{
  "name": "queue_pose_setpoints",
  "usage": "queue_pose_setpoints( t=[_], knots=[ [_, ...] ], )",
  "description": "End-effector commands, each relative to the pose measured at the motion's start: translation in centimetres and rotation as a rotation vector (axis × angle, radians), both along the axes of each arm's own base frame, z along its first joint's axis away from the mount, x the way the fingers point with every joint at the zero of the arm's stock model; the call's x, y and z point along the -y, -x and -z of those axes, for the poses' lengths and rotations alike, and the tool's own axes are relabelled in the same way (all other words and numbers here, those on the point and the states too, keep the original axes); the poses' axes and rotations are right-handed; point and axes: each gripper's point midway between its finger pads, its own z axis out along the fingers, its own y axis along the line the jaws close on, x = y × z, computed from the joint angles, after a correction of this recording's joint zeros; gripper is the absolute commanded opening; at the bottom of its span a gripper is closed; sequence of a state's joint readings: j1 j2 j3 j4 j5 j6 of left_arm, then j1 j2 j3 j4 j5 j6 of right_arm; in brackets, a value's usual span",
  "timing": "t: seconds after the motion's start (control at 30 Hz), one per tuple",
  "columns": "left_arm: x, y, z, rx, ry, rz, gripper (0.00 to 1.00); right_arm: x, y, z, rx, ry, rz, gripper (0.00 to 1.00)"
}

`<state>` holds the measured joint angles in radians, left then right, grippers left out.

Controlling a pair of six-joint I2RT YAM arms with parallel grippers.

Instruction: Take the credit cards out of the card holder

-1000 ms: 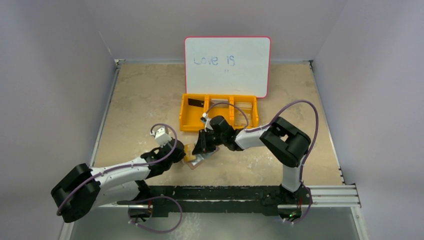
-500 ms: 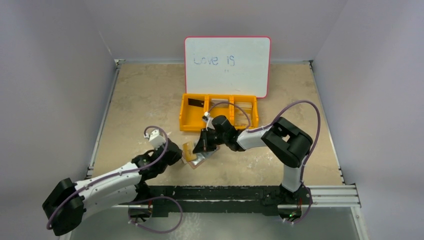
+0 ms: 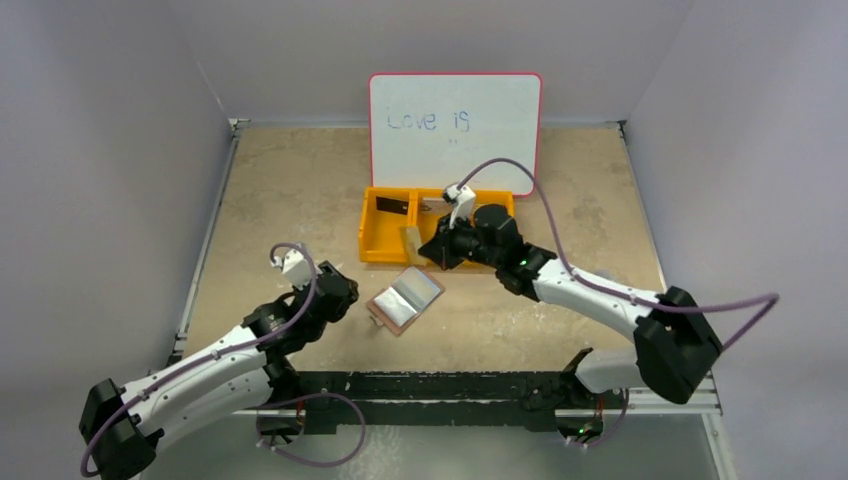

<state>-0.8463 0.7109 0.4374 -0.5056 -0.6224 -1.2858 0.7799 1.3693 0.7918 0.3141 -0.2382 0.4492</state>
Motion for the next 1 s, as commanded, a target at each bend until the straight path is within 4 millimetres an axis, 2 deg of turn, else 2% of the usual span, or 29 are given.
queue_pose_setpoints(
  t=[0.0,0.07,0.13,0.17,0.23,0.27,0.33,0.47,0.7,0.97],
  knots=[
    [0.0,-0.5,-1.3,0.022,-0.026,0.003,0.43,6.7,-4.4,-2.1,0.250,0.218,0.117,0.00],
    [0.3,-0.6,-1.2,0.020,-0.026,0.012,0.42,8.6,-5.2,-3.9,0.364,0.287,0.123,0.00],
    [0.7,-0.7,-1.2,0.016,-0.027,0.028,0.43,9.2,-5.0,-5.6,0.483,0.354,0.042,0.00],
    [1.0,-0.8,-1.2,0.016,-0.028,0.037,0.43,9.7,-5.1,-5.9,0.526,0.408,0.016,0.00],
    [1.4,-0.9,-1.1,0.010,-0.036,0.054,0.42,11.0,-5.9,-5.6,0.559,0.533,-0.010,0.00],
    [1.6,-1.0,-1.2,0.008,-0.042,0.065,0.42,12.0,-6.2,-4.7,0.543,0.599,-0.024,0.00],
    [1.9,-1.1,-1.1,-0.004,-0.062,0.085,0.42,13.6,-7.5,-4.3,0.511,0.698,-0.070,0.00],
    [2.2,-1.2,-0.9,-0.019,-0.093,0.108,0.42,16.2,-8.7,-4.7,0.453,0.761,-0.104,0.00],
    [3.3,-1.4,-1.2,-0.021,-0.089,0.158,0.44,17.4,-8.0,-4.5,0.459,0.810,-0.259,0.00],
    [2.7,-1.2,-1.6,-0.006,-0.092,0.149,0.56,17.8,-7.4,-1.6,0.372,0.851,-0.394,0.00]
  ],
)
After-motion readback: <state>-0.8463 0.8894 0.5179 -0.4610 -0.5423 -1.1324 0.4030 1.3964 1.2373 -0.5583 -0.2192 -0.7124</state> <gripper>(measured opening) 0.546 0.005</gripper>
